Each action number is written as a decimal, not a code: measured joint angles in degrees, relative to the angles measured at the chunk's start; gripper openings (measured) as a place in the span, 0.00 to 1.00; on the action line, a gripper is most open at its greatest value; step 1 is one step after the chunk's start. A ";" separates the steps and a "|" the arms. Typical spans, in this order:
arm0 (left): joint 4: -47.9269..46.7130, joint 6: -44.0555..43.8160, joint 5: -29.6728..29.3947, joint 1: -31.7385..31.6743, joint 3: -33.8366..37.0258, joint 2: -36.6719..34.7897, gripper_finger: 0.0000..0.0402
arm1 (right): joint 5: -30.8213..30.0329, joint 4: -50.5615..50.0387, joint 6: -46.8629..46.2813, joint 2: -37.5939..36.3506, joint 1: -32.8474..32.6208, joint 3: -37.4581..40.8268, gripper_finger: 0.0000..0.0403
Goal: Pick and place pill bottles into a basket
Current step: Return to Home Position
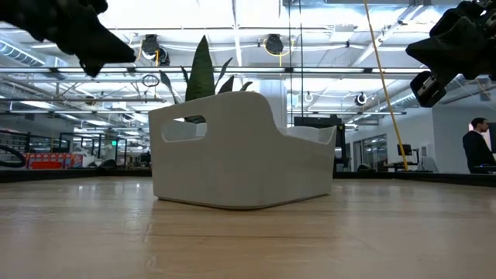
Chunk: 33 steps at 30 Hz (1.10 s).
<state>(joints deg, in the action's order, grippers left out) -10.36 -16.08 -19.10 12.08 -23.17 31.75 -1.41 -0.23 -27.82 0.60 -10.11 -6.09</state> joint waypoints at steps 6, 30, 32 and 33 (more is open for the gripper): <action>8.56 1.70 1.04 -0.97 9.82 -5.46 0.20 | -0.01 -0.01 -0.01 0.00 0.00 -0.01 0.02; 16.38 12.54 14.12 -1.54 22.59 -21.74 0.16 | -0.01 0.02 -0.01 0.00 0.00 0.00 0.02; 16.28 12.52 12.58 -1.54 22.59 -21.75 0.16 | -0.02 0.01 -0.01 0.01 -0.02 -0.01 0.02; 16.87 11.77 11.38 -1.53 22.59 -21.76 0.16 | -0.01 0.01 -0.01 0.00 -0.02 0.00 0.02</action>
<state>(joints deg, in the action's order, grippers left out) 6.51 -4.30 -7.72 10.55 -0.58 9.99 -1.42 -0.22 -27.83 0.60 -10.13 -6.09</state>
